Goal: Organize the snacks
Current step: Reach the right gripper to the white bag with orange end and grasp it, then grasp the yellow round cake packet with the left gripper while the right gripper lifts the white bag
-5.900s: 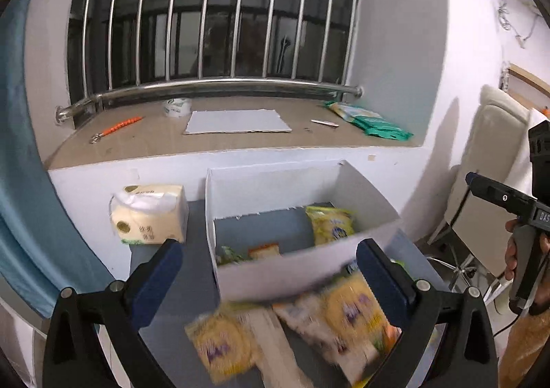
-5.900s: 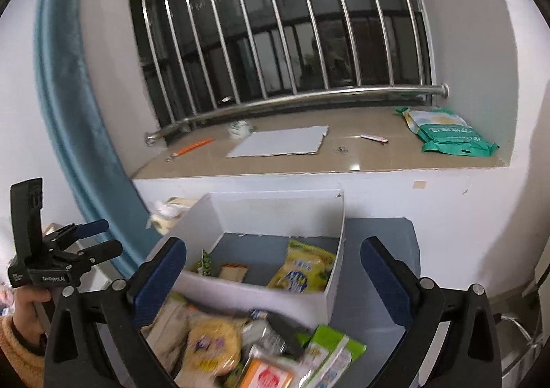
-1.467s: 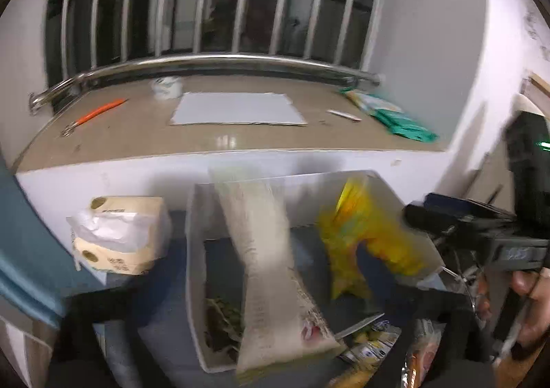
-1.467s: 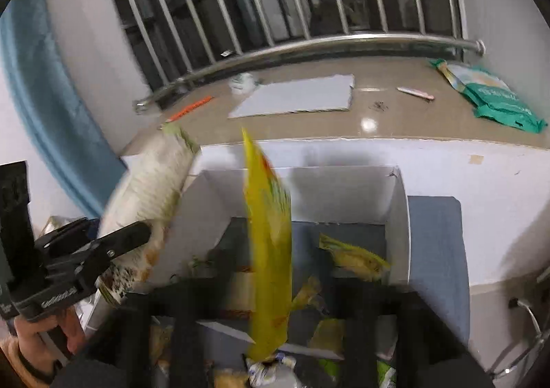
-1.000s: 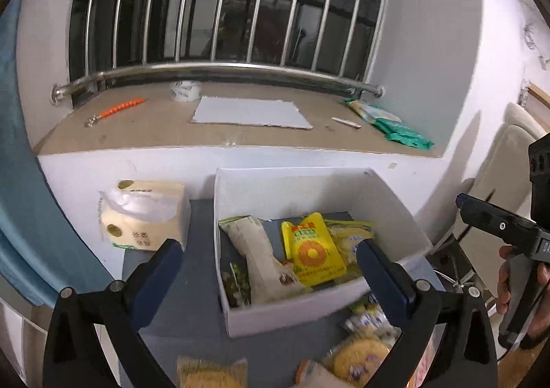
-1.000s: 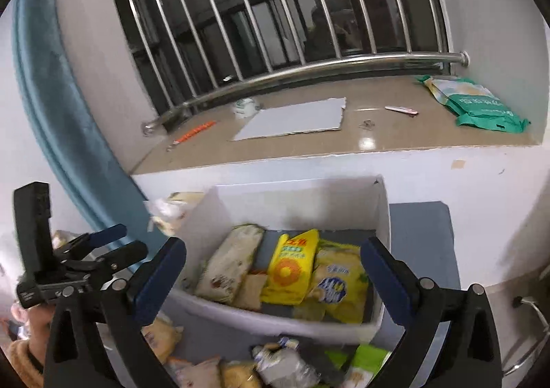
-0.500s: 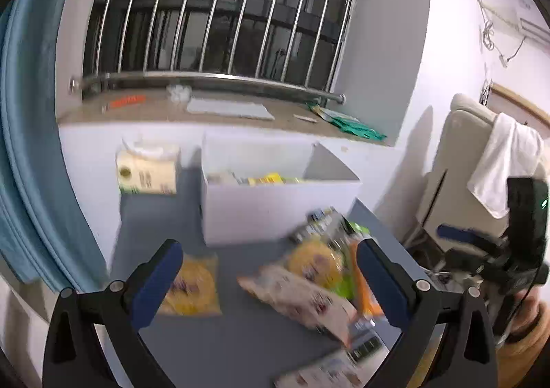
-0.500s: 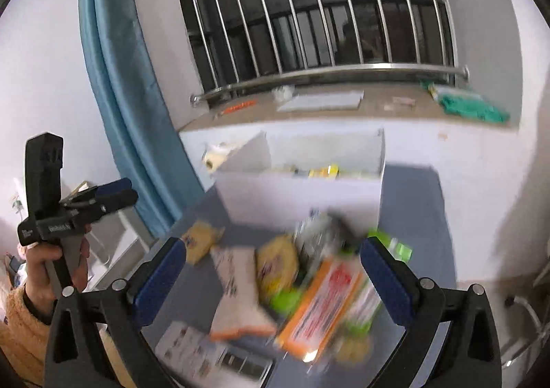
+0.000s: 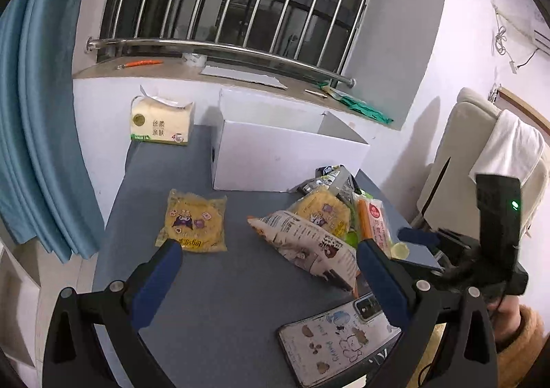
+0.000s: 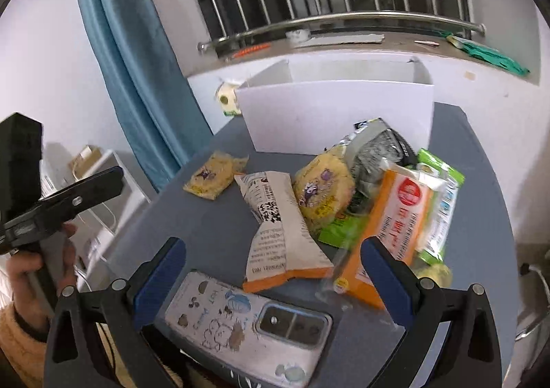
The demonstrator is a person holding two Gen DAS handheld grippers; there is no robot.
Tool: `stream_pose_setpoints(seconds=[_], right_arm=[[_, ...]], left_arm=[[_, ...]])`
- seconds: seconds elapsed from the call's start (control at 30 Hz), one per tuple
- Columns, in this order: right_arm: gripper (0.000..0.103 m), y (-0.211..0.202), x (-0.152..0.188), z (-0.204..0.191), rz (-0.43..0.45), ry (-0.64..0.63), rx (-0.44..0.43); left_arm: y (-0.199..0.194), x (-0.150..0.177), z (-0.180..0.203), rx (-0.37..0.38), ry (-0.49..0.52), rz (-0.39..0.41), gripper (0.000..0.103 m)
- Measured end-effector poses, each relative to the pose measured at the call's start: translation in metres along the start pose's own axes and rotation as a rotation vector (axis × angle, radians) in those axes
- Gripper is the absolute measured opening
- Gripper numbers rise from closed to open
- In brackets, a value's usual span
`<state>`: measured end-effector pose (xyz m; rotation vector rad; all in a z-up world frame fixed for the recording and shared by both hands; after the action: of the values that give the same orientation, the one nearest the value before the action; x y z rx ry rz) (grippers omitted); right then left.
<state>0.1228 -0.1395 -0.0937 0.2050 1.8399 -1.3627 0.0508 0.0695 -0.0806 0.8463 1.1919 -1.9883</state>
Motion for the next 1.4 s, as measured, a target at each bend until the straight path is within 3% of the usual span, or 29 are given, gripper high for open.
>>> stream_pose_setpoints(seconds=[0.4,0.53,0.6,0.63,0.9,1.2,1.3,1.4], right_arm=[[0.103,0.071,-0.02,-0.037,-0.127,-0.246,0.096],[0.101,0.098,-0.013,-0.039,-0.224,-0.29,0.11],[0.074,0.103,-0.009,-0.041,-0.211,-0.335,0.154],[0.046,0.104,-0.007,-0.043,-0.218,-0.36,0.156],[0.041,0.064,-0.014,-0.019,-0.142,-0.214,0.072],[0.041,-0.009,-0.018,0.017,0.001,-0.042,0.016],[0.041,-0.028,-0.018,0.03,0.049,0.035,-0.025],[0.041,-0.046,-0.017,0.046,0.093,0.102,-0.05]], left_arm=[[0.009,0.015,-0.013,-0.014,-0.026,-0.032,0.103],[0.012,0.02,-0.021,-0.028,-0.041,-0.049,0.103],[0.013,0.021,-0.025,-0.032,-0.047,-0.052,0.103],[0.014,0.022,-0.027,-0.04,-0.055,-0.056,0.103],[0.033,0.02,-0.044,-0.087,-0.066,-0.11,0.103],[0.104,-0.007,-0.079,-0.168,-0.033,-0.251,0.103],[0.127,-0.009,-0.093,-0.232,-0.025,-0.307,0.103],[0.143,-0.005,-0.103,-0.241,-0.049,-0.344,0.103]])
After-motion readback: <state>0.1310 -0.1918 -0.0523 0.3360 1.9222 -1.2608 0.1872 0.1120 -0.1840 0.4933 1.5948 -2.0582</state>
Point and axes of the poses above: each gripper's, at about its wrist camera, not at the fingertips, and y roughly the way its jaws point, z to its right, x to its underside, the point moved 3 cm from there along y, roughly the way its jaws point, and after that the axes turned 11 degrees about x, right-handed, at the moved point
